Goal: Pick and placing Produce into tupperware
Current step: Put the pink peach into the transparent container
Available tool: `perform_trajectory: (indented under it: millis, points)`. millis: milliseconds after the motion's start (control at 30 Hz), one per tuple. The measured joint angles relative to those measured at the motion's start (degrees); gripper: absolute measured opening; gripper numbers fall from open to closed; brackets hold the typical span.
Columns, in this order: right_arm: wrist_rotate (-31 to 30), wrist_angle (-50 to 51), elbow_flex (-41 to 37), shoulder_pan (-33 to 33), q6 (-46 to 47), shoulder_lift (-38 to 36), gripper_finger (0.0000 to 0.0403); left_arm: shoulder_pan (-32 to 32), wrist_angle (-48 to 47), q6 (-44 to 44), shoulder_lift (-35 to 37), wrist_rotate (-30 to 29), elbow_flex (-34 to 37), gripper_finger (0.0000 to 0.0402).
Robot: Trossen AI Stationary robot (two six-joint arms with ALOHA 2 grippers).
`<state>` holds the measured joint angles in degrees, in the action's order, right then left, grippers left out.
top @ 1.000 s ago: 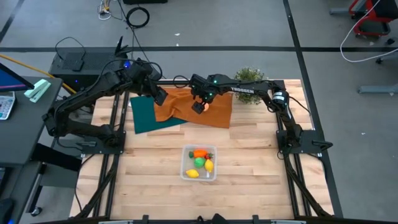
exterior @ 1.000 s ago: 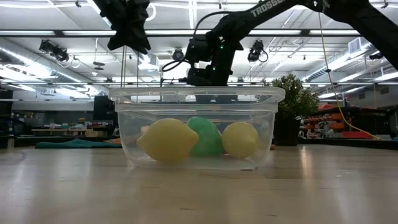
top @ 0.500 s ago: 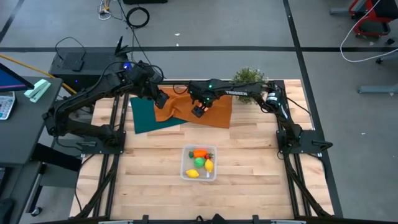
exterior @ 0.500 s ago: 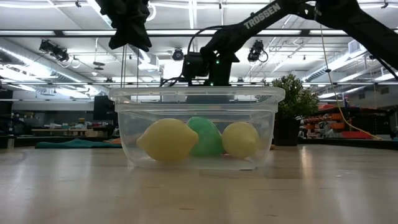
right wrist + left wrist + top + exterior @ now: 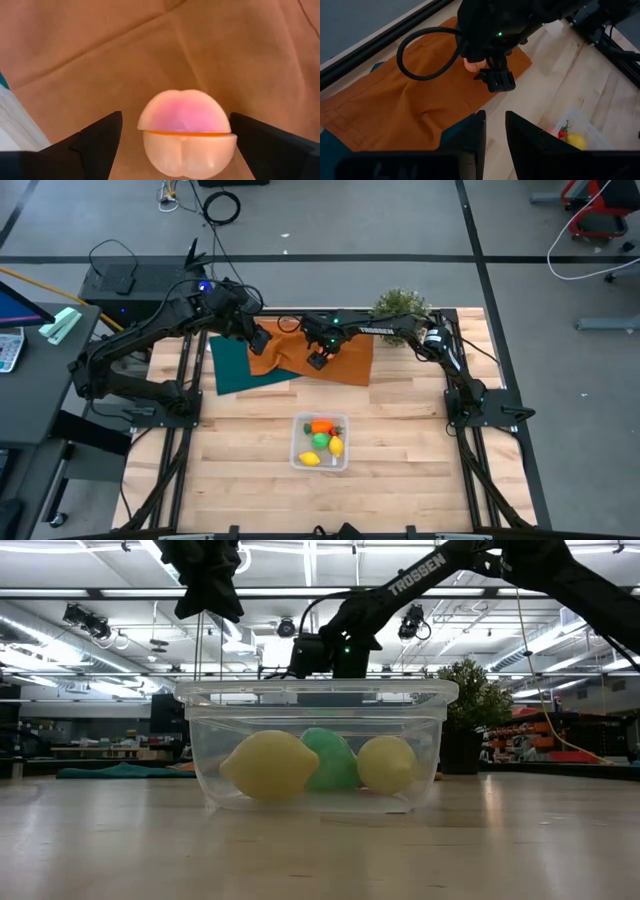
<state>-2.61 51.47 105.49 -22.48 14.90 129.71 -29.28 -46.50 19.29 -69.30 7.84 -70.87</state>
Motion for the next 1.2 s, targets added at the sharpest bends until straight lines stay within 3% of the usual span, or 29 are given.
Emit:
perform_trajectory:
  millis: [567, 1200]
  points:
    - [0.6, 0.2, 0.0, 0.0, 0.0, 0.0, 0.0221, 0.0, 0.0, -0.4, 0.0, 0.0, 0.0, 0.007]
    - [1.0, 5.5, 0.0, 1.1, -1.8, -4.7, 0.0223, -0.2, -0.1, -2.3, 0.0, -0.1, 0.0, 0.0067]
